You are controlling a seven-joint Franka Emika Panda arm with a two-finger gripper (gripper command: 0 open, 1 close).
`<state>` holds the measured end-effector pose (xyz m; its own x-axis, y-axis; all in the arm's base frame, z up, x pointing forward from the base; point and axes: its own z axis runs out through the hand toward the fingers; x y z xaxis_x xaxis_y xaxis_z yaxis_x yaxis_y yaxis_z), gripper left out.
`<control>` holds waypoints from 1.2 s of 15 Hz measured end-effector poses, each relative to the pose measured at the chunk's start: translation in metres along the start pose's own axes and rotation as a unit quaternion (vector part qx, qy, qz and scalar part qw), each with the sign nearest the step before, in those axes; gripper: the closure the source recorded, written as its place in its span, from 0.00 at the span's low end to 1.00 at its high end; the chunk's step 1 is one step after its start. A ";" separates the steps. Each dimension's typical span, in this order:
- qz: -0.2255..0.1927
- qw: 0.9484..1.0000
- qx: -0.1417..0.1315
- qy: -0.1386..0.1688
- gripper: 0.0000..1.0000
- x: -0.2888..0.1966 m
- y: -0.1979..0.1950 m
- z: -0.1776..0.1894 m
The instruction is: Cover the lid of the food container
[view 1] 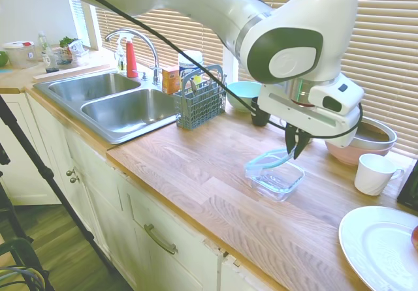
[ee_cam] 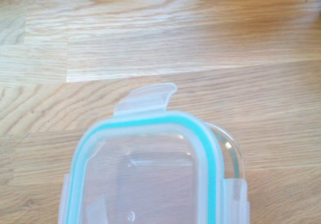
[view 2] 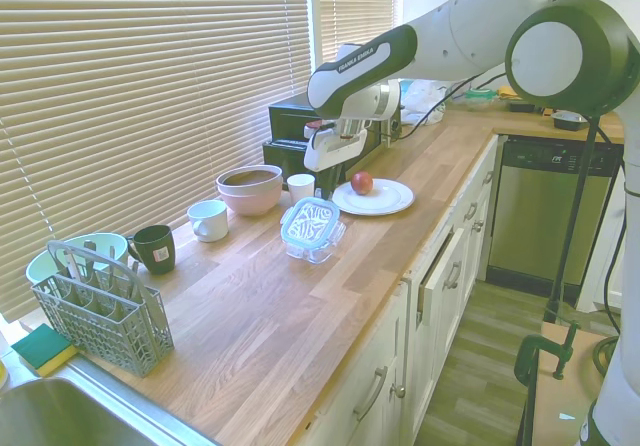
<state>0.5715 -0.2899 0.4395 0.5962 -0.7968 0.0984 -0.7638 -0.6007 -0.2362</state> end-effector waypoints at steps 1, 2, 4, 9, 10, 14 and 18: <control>0.002 1.000 0.002 -0.002 1.00 0.002 0.003 0.002; 0.005 1.000 0.003 -0.004 1.00 0.003 0.007 0.003; 0.013 1.000 0.005 -0.010 1.00 0.007 0.015 0.010; 0.023 0.999 0.001 -0.027 1.00 0.014 0.029 0.039; 0.023 0.999 0.000 -0.028 1.00 0.017 0.028 0.044; 0.021 0.999 -0.006 -0.028 1.00 0.029 0.024 0.059; 0.024 0.999 -0.006 -0.028 0.00 0.041 0.023 0.061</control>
<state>0.5929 -0.3324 0.3791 0.5719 -0.8197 0.0331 -0.7942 -0.5634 -0.2276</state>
